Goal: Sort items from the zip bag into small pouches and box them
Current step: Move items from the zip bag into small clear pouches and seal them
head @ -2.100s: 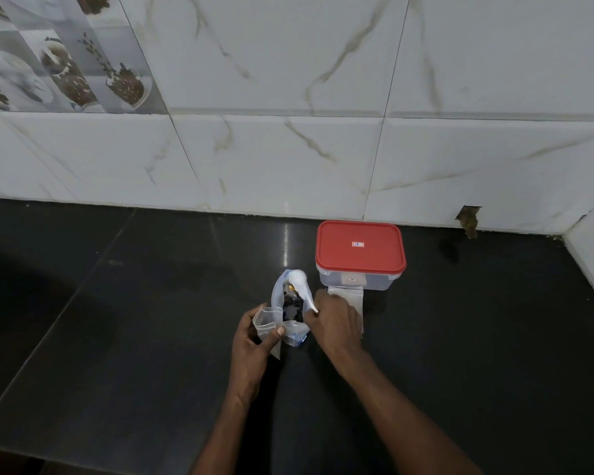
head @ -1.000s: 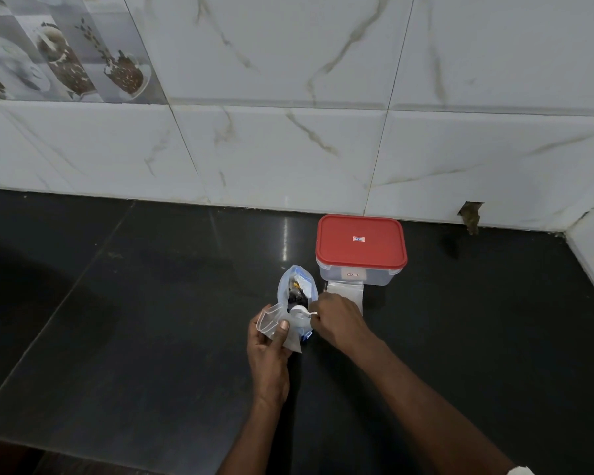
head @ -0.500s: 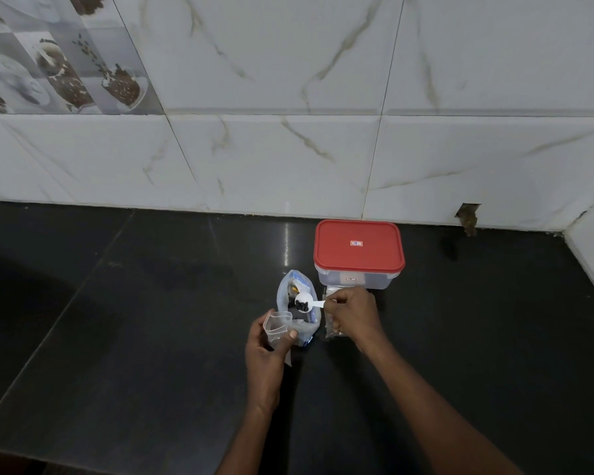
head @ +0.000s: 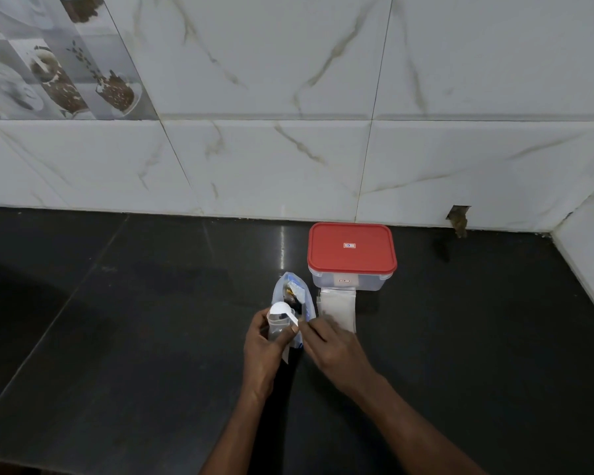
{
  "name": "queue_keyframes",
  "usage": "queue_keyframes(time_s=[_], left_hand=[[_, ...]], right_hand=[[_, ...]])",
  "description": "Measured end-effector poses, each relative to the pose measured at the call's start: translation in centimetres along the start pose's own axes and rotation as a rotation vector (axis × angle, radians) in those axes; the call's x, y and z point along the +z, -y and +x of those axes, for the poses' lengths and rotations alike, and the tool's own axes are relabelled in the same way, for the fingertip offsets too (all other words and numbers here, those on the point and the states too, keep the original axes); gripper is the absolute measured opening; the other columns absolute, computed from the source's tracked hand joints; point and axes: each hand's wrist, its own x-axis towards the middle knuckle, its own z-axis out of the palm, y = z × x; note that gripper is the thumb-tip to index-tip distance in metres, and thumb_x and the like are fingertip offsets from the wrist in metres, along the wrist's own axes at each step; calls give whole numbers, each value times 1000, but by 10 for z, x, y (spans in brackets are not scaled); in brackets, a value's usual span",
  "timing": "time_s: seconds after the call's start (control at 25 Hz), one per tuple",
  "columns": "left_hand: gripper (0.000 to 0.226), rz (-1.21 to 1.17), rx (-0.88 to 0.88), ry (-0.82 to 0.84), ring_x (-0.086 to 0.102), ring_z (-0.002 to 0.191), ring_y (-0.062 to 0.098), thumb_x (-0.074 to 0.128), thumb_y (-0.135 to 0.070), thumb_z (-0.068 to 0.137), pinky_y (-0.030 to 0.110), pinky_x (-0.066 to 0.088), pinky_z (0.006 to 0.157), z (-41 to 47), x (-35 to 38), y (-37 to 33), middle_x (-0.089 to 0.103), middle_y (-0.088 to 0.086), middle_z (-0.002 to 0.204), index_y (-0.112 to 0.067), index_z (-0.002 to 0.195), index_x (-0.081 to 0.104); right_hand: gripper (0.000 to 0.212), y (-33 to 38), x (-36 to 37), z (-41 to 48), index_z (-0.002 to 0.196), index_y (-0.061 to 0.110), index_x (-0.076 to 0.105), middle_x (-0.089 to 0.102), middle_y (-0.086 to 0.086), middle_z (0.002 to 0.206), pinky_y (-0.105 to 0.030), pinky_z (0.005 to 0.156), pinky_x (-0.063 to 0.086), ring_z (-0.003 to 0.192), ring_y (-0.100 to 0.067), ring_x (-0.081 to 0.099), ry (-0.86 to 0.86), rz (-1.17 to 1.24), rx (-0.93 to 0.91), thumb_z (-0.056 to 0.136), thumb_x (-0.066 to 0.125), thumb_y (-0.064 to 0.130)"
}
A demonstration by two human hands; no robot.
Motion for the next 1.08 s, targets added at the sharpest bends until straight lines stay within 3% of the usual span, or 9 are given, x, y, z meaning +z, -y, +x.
queue_keyframes(time_s=[0.2,0.32,0.36,0.44,0.56,0.64,0.72,0.92,1.08], left_hand=[[43,-30,8,3,73,99,23,82,-5,81,34,61,83,-2,-2,4,76,4,108,-15,119,64],[39,-91,-12,-29,74,99,25,79,-6,84,36,60,84,-2,-2,4,77,6,106,-15,119,64],[36,-118,-21,-46,74,99,26,77,-7,86,36,60,84,-3,-4,5,77,7,106,-14,118,64],[32,-167,-35,-68,74,101,30,74,-9,89,38,60,84,-6,-9,7,76,11,106,-11,119,63],[31,-211,-58,-58,72,103,34,71,-10,91,44,58,89,-6,-14,11,75,16,110,-10,121,62],[32,-235,-74,-37,71,106,36,69,-10,93,48,56,94,-5,-14,11,73,19,114,-9,123,61],[32,-263,-83,-14,69,108,36,69,-10,93,48,54,95,-4,-12,13,72,20,117,-9,124,62],[40,-293,-75,26,68,111,35,74,-19,87,48,52,97,-3,-13,19,70,19,120,-12,125,61],[33,-319,-71,33,70,101,30,71,-14,91,42,57,88,0,-10,15,70,20,118,-10,122,61]], right_hand=[[26,0,6,0,114,1,68,66,-8,93,-27,65,58,78,-18,66,-83,22,66,96,54,15],[14,-3,4,16,93,7,73,62,-3,76,-21,51,45,61,-13,58,-111,152,400,86,62,12],[5,-4,5,22,83,10,72,59,-3,70,-22,47,38,56,-15,56,-70,176,506,82,67,10],[7,-5,10,32,72,10,68,58,-4,65,-23,47,30,51,-20,56,94,144,598,77,73,11],[6,-5,20,41,81,8,71,65,-8,77,-27,47,36,58,-23,63,281,55,502,82,70,14],[19,-5,26,44,105,6,68,65,-11,103,-32,63,51,81,-24,65,437,40,414,94,56,16],[25,-6,27,45,115,6,64,61,-12,116,-36,76,53,94,-25,63,544,45,368,97,51,17],[23,0,33,43,112,5,65,62,-13,115,-39,77,52,93,-28,64,578,47,381,97,50,15],[25,-2,29,49,103,6,70,65,-11,105,-35,75,50,90,-26,63,556,159,493,95,50,17]])
